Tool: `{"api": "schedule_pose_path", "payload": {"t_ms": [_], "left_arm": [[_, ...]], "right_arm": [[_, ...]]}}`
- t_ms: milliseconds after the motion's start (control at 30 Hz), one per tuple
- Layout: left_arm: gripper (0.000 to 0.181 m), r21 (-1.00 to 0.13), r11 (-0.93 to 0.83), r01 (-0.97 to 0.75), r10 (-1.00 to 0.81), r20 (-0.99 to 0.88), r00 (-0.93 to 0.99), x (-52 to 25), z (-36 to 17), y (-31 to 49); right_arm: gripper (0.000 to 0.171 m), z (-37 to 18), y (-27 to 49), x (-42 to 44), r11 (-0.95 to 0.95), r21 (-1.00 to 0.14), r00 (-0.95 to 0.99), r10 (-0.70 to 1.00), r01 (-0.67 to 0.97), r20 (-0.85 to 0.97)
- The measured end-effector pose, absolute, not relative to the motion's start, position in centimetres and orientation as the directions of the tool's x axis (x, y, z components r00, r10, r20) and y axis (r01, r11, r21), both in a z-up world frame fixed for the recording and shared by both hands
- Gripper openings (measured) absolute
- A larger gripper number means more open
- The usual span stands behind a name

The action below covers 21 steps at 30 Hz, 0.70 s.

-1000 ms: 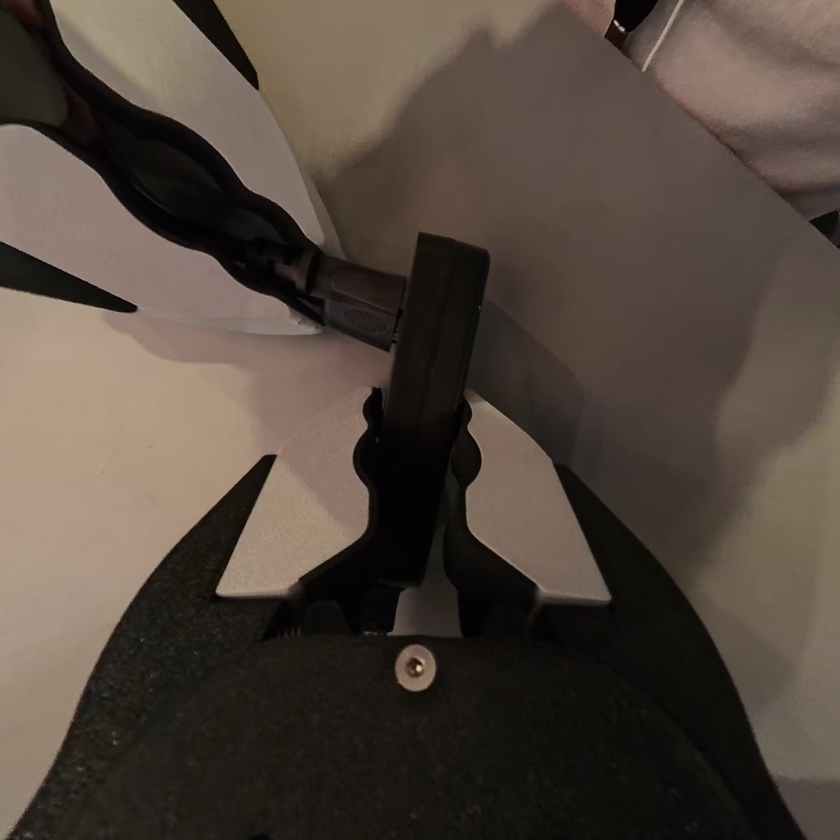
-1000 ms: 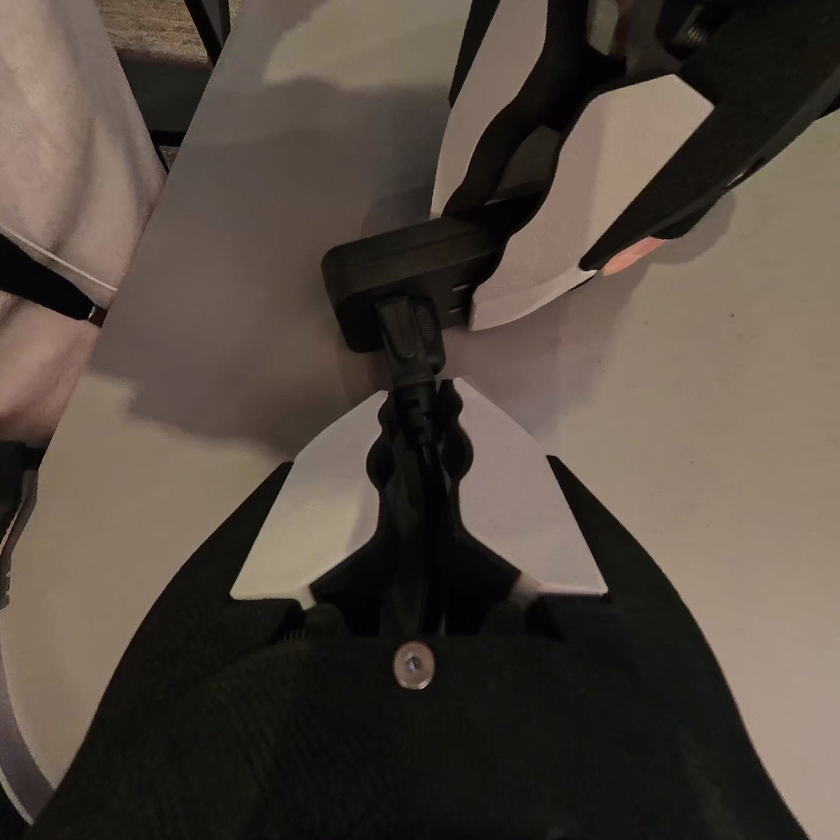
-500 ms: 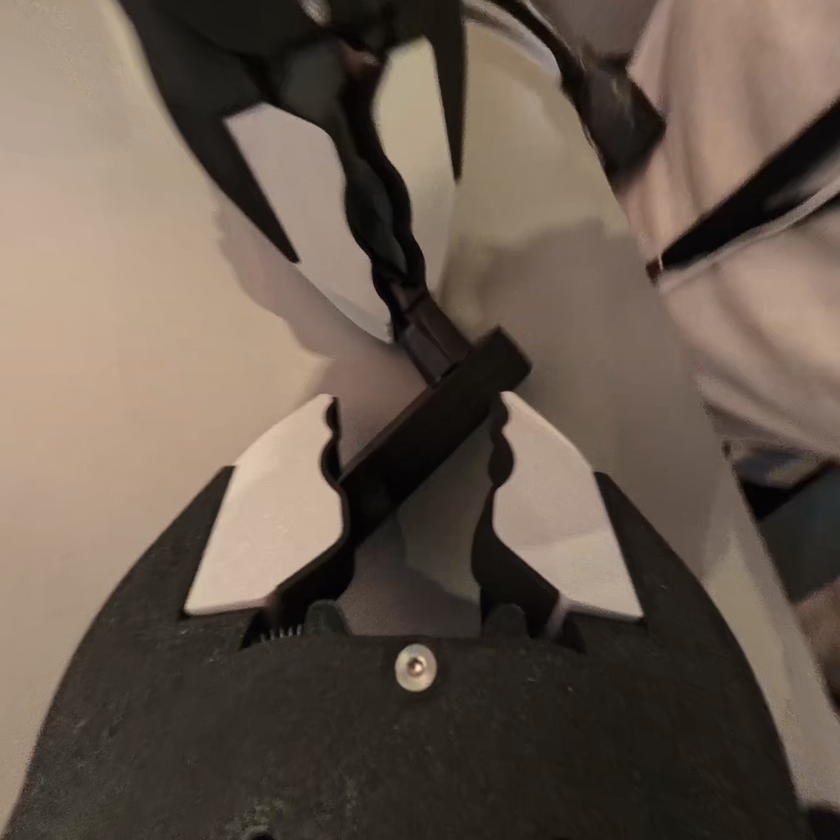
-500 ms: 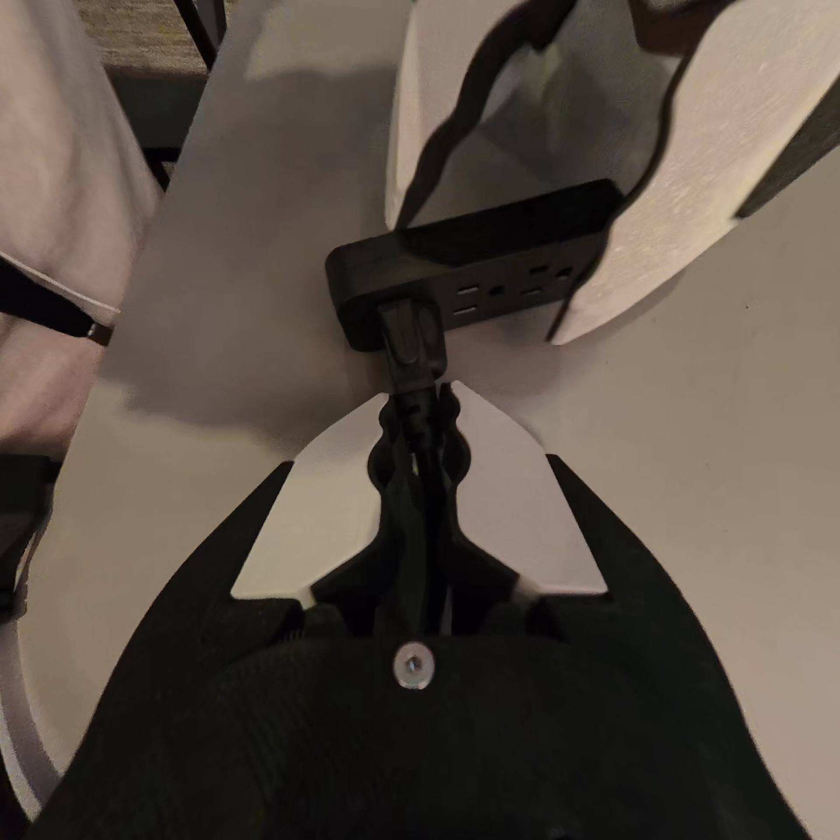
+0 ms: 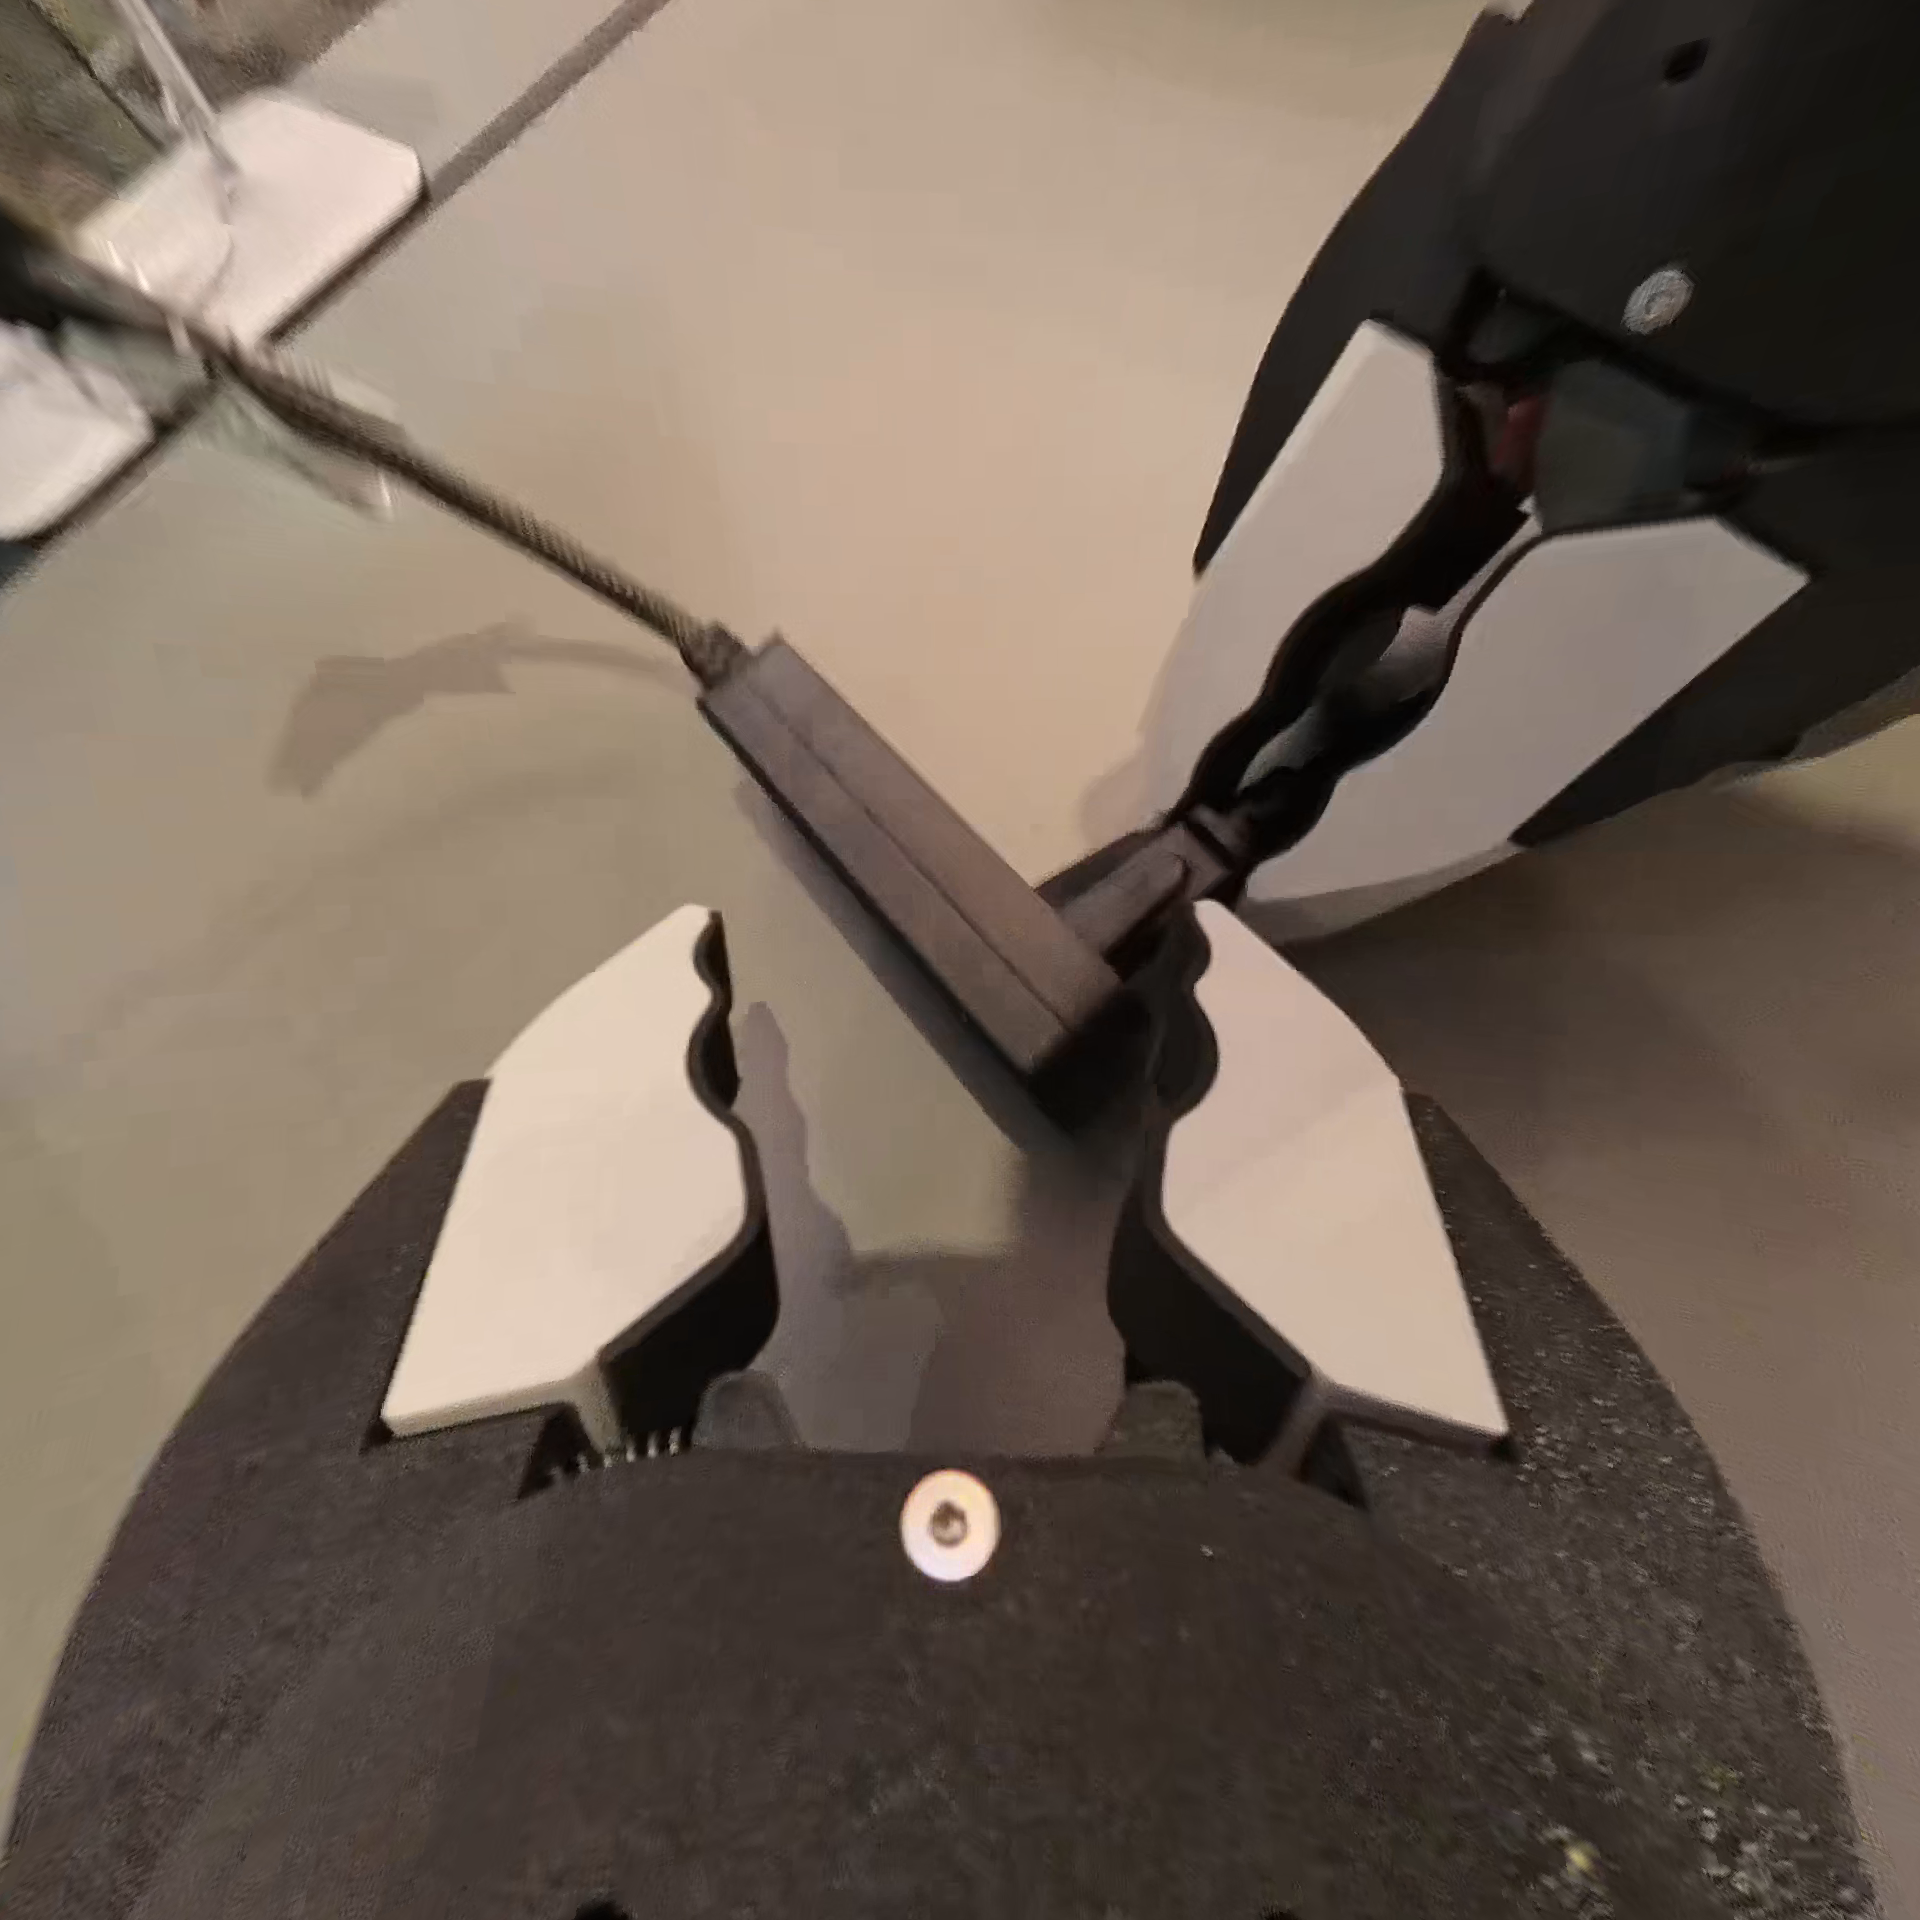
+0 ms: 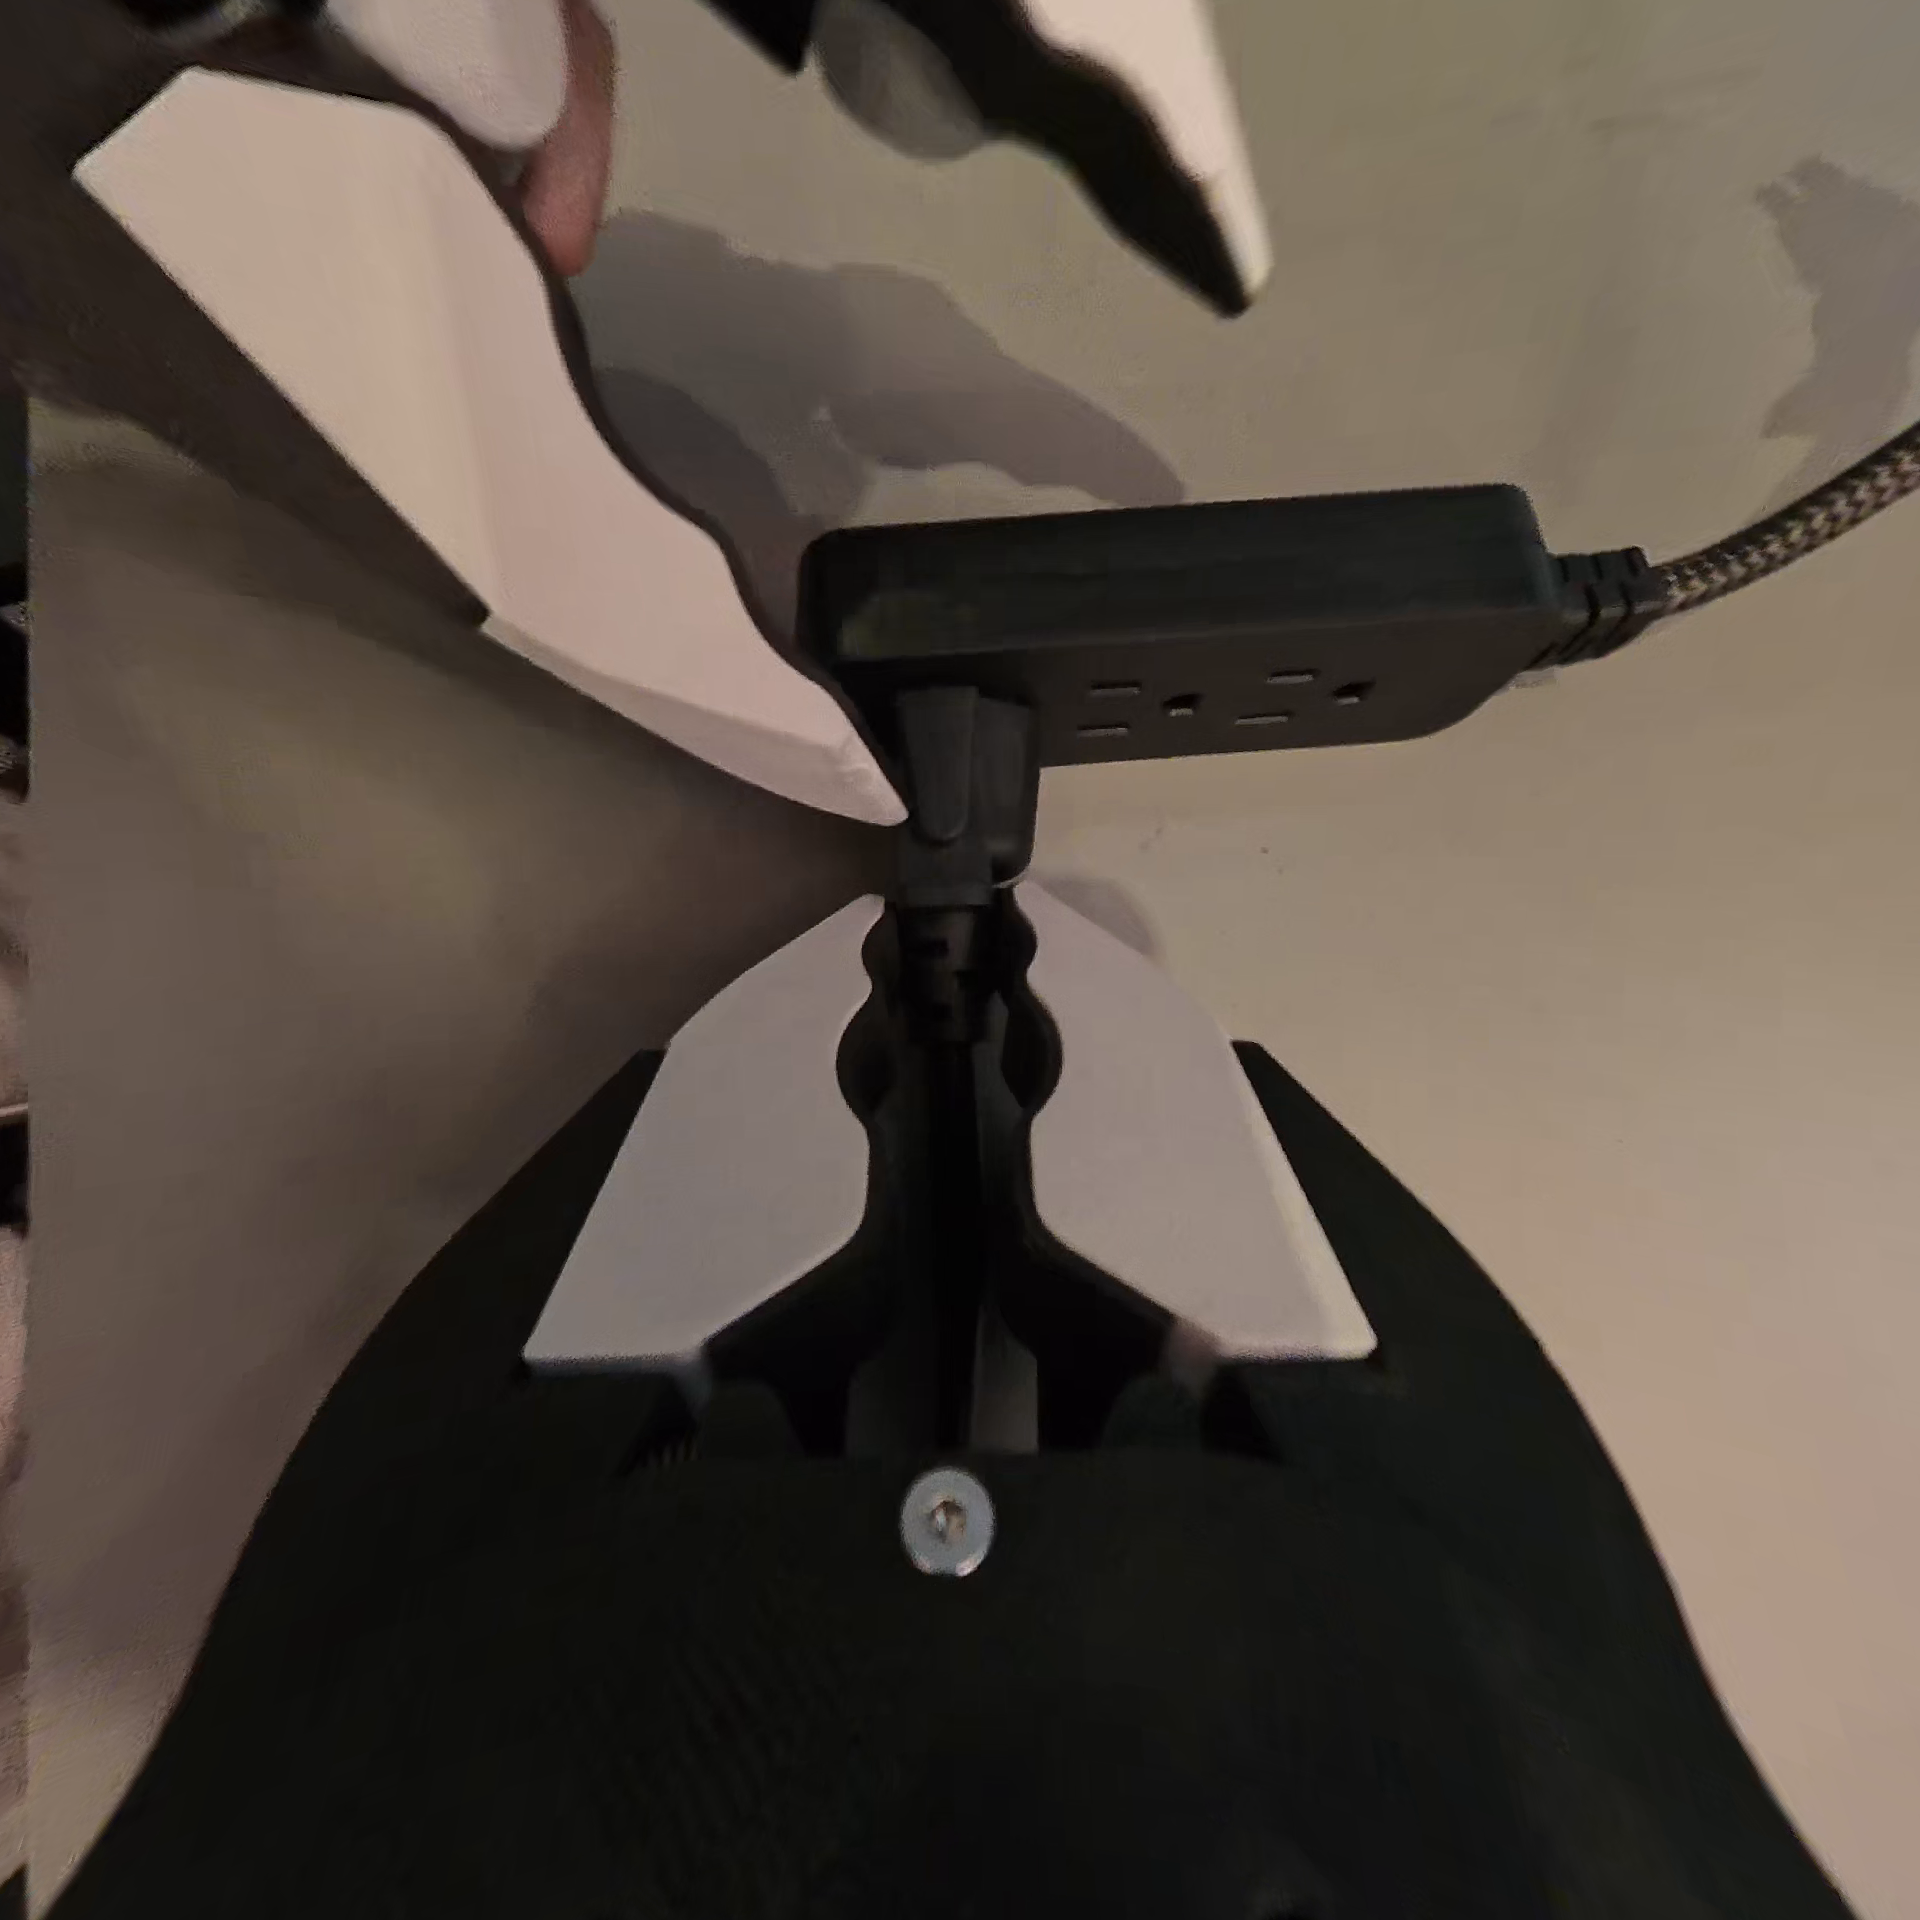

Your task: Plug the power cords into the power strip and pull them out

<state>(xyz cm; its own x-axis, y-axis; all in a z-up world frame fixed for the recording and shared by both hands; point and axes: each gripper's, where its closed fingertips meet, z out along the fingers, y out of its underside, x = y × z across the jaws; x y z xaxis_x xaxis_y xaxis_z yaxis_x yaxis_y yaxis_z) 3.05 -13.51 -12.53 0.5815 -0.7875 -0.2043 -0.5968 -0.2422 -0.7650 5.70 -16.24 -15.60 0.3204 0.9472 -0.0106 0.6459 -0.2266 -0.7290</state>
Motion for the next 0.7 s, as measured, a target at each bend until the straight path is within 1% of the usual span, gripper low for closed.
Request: {"api": "schedule_pose_path", "payload": {"t_ms": [67, 133, 167, 233, 367, 400, 467, 533, 633, 667, 700], "left_arm": [[0.079, -0.689, -0.347, -0.637, -0.764, -0.186, 0.618, 1.5, -14.8, -13.7], [0.079, -0.686, -0.411, -0.601, -0.759, -0.107, 0.642, 1.4, -15.5, -14.1], [0.073, -0.685, -0.420, -0.595, -0.763, -0.088, 0.640, 1.5, -15.6, -14.2], [0.071, -0.693, -0.430, -0.578, -0.743, -0.092, 0.663, 1.3, -15.5, -13.9], [0.052, -0.736, -0.362, -0.572, -0.700, -0.190, 0.688, 1.1, -14.8, -13.0], [0.048, -0.728, -0.364, -0.580, -0.693, -0.205, 0.692, 1.0, -14.8, -12.8], [0.032, -0.697, -0.384, -0.605, -0.699, -0.209, 0.684, 1.0, -15.2, -12.4], [0.032, -0.667, -0.383, -0.639, -0.680, -0.265, 0.684, 0.8, -15.2, -11.6], [0.037, -0.641, -0.309, -0.703, -0.671, -0.377, 0.639, 0.3, -14.9, -10.4], [0.035, -0.641, -0.313, -0.701, -0.678, -0.366, 0.638, 0.4, -15.0, -10.1], [0.033, -0.655, -0.337, -0.676, -0.689, -0.318, 0.651, 0.5, -15.1, -9.9]], "right_arm": [[0.020, -15.6, -16.2, 5.7, -0.231, -0.727, 0.331, 0.944, 0.646, -0.006], [0.020, -15.8, -16.3, 5.6, -0.236, -0.713, 0.329, 0.944, 0.660, -0.008], [0.020, -15.8, -16.3, 5.4, -0.234, -0.713, 0.330, 0.944, 0.661, -0.004], [0.020, -15.8, -16.1, 5.2, -0.249, -0.712, 0.350, 0.937, 0.657, -0.004], [0.020, -15.7, -15.4, 4.8, -0.288, -0.713, 0.419, 0.908, 0.639, 0.009], [0.020, -15.7, -15.1, 4.6, -0.295, -0.714, 0.432, 0.902, 0.636, 0.012], [0.020, -15.7, -14.6, 4.2, -0.321, -0.714, 0.454, 0.891, 0.622, -0.005], [0.020, -15.7, -14.0, 3.8, -0.335, -0.716, 0.472, 0.882, 0.613, -0.008], [0.020, -15.7, -13.2, 3.4, -0.352, -0.716, 0.503, 0.864, 0.602, -0.002], [0.020, -15.7, -12.9, 3.4, -0.362, -0.717, 0.516, 0.857, 0.595, -0.005], [0.020, -15.7, -12.6, 3.4, -0.369, -0.718, 0.528, 0.849, 0.591, -0.002]]}}
